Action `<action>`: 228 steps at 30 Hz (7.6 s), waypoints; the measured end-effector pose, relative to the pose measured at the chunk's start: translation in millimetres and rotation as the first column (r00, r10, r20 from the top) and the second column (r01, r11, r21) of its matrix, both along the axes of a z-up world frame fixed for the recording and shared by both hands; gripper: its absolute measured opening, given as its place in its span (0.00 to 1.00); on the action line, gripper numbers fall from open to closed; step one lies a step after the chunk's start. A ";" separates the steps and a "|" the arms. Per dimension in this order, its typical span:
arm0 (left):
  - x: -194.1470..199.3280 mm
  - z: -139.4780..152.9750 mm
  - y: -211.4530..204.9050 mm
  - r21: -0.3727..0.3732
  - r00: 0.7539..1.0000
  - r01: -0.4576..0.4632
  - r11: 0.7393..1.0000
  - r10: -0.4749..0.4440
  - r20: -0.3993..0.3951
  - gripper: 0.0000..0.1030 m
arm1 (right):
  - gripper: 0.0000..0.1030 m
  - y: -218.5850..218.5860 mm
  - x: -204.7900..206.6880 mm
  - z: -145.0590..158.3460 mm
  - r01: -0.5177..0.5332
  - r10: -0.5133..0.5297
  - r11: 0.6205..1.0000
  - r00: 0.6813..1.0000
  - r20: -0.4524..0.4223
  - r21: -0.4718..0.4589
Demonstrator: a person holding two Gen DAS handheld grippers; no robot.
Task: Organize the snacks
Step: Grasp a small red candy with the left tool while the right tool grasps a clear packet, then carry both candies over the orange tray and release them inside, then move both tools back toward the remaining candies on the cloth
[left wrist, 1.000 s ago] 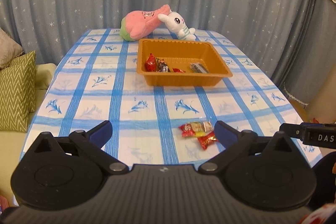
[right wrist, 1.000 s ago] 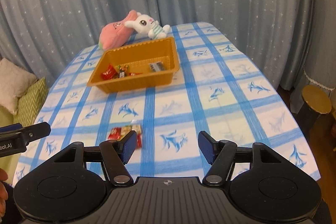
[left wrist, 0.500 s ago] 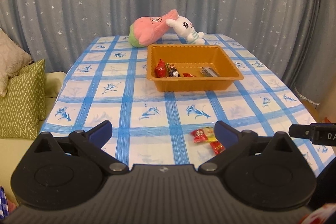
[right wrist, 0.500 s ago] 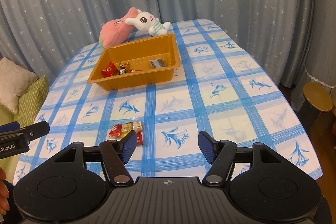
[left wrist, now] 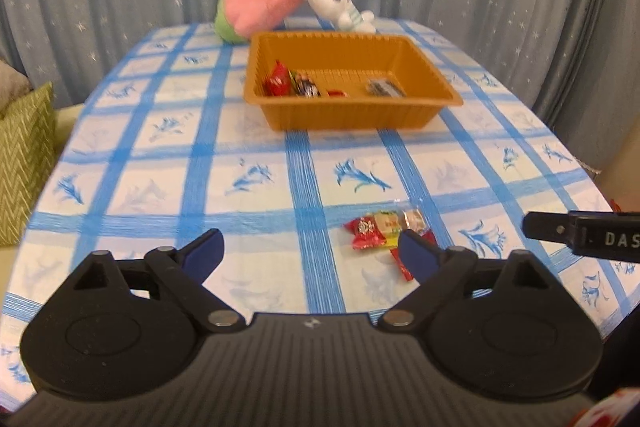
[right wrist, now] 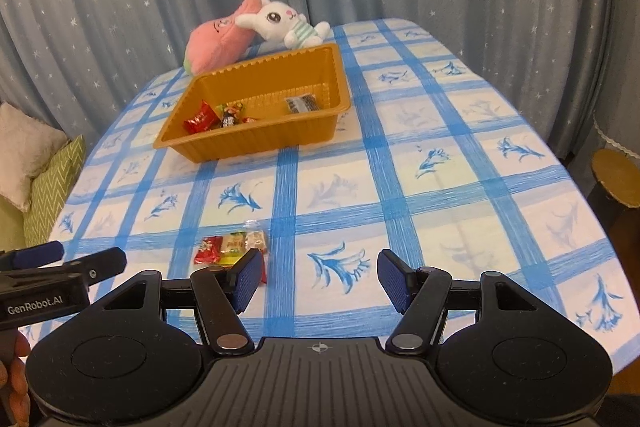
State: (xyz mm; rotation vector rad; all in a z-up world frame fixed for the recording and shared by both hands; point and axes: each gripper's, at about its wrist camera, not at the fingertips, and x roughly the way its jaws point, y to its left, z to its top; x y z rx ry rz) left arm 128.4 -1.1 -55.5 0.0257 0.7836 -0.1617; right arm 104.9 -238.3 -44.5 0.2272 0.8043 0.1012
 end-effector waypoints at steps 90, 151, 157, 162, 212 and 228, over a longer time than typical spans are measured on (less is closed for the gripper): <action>58.0 -41.8 -33.5 0.006 0.996 0.072 0.997 -0.072 -0.056 0.21 | 0.20 23.0 78.0 -43.1 -0.085 0.084 0.996 0.996 -0.033 -0.021; 223.8 27.4 -18.1 -0.027 0.995 0.057 0.998 -0.055 0.080 0.21 | 0.20 22.9 236.6 14.9 -0.133 0.135 0.990 0.988 0.070 -0.039; 235.2 16.8 -17.9 -0.010 0.996 0.062 0.998 -0.061 0.068 0.21 | 0.20 20.9 246.0 8.8 -0.129 0.131 0.991 0.990 0.060 -0.031; 240.6 8.7 -19.4 -0.001 0.996 0.066 0.998 -0.065 0.058 0.21 | 0.20 19.4 250.4 5.5 -0.124 0.125 0.992 0.991 0.055 -0.024; 147.8 21.7 18.5 -0.051 0.998 -0.014 0.999 0.017 0.053 0.64 | 0.44 -2.0 179.0 27.3 -0.032 0.028 0.998 0.997 0.065 0.060; 42.8 47.9 29.3 -0.082 0.995 -0.074 0.994 0.079 0.055 0.79 | 0.44 -1.3 53.5 35.4 0.019 -0.021 0.999 0.998 0.054 0.040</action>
